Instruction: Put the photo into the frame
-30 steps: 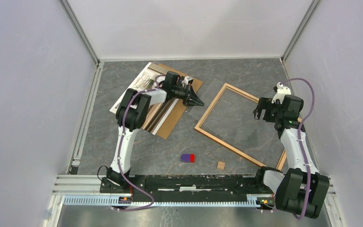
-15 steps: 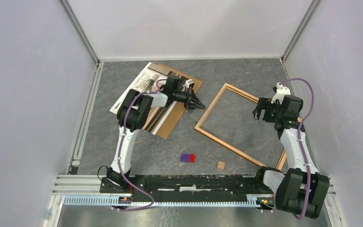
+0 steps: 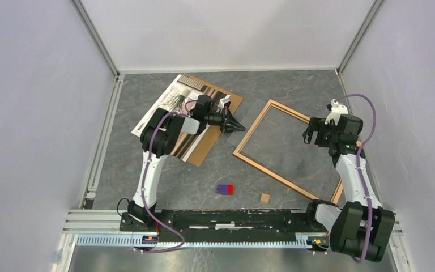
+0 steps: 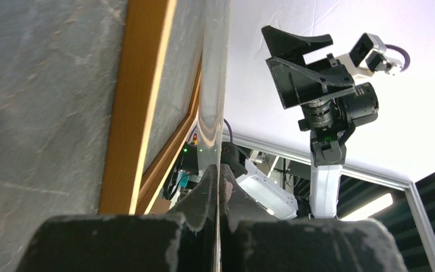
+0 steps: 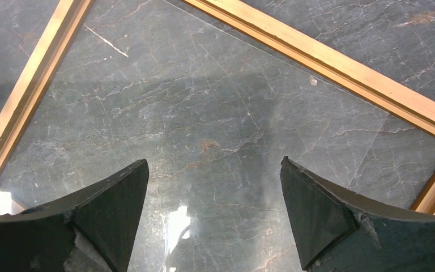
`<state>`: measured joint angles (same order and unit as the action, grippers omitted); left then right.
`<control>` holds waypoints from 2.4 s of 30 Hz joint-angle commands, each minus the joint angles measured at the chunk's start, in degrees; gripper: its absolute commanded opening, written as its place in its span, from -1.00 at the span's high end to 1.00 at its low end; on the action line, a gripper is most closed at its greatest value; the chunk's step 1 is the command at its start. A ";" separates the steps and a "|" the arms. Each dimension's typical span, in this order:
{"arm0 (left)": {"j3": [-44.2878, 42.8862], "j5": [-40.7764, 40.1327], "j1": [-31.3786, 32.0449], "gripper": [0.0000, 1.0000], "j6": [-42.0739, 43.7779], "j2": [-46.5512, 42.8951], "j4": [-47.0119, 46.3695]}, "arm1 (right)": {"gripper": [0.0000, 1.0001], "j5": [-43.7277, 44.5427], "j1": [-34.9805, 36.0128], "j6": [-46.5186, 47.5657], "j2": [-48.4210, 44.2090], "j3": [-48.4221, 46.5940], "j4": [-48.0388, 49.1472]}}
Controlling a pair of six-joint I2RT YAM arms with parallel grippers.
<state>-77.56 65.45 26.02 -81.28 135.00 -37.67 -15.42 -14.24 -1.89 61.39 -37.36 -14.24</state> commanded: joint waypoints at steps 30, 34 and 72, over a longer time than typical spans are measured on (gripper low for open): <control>-19.46 -10.56 -10.91 0.95 54.20 -2.86 70.00 | -0.79 -15.59 -9.72 -16.58 6.74 14.59 18.98; -19.21 -11.39 -11.77 0.95 54.13 -3.61 69.92 | -0.76 -19.97 -12.08 -18.68 8.37 16.86 22.04; -13.60 -9.05 -9.19 0.95 43.52 -7.74 54.79 | -0.14 -33.36 -14.20 -33.68 14.69 30.81 54.95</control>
<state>-92.55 56.69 14.87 -31.81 131.79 25.04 -46.48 -28.67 -34.52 77.06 -6.28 39.64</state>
